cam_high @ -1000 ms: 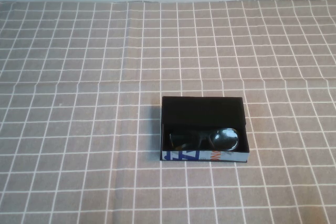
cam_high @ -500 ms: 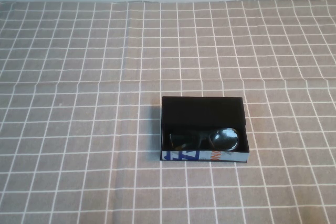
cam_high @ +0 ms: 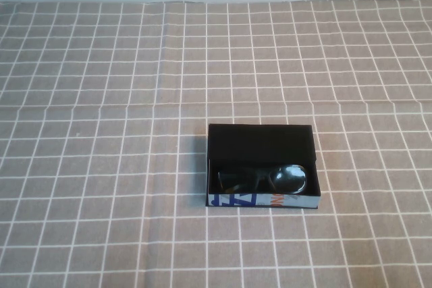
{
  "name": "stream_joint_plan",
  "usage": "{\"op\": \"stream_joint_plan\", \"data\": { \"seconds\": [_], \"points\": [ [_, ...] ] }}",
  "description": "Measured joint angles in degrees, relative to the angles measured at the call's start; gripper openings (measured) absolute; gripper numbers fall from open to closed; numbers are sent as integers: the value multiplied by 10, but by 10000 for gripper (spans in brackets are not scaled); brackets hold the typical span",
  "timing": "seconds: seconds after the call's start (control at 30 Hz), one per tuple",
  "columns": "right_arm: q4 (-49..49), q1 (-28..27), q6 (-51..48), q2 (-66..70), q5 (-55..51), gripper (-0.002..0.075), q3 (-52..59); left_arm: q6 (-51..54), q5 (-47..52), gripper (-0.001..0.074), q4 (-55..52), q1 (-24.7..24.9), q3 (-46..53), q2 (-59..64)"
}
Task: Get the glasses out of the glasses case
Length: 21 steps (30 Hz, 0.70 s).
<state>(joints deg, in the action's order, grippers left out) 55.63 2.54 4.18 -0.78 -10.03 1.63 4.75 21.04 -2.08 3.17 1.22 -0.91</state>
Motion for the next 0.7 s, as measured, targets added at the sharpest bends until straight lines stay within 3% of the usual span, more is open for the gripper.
{"op": "stream_joint_plan", "data": {
  "seconds": [0.17, 0.33, 0.57, 0.7],
  "points": [
    [5, 0, -8, 0, 13, -19, 0, 0, 0, -4, 0, 0, 0, 0],
    [-26, 0, -99, 0, -65, -18, -14, 0, 0, -4, 0, 0, 0, 0],
    [-208, 0, -166, 132, -168, -18, -180, 0, 0, -4, 0, 0, 0, 0],
    [-292, 0, -261, 261, -241, -18, -310, 0, 0, -4, 0, 0, 0, 0]
  ]
}}
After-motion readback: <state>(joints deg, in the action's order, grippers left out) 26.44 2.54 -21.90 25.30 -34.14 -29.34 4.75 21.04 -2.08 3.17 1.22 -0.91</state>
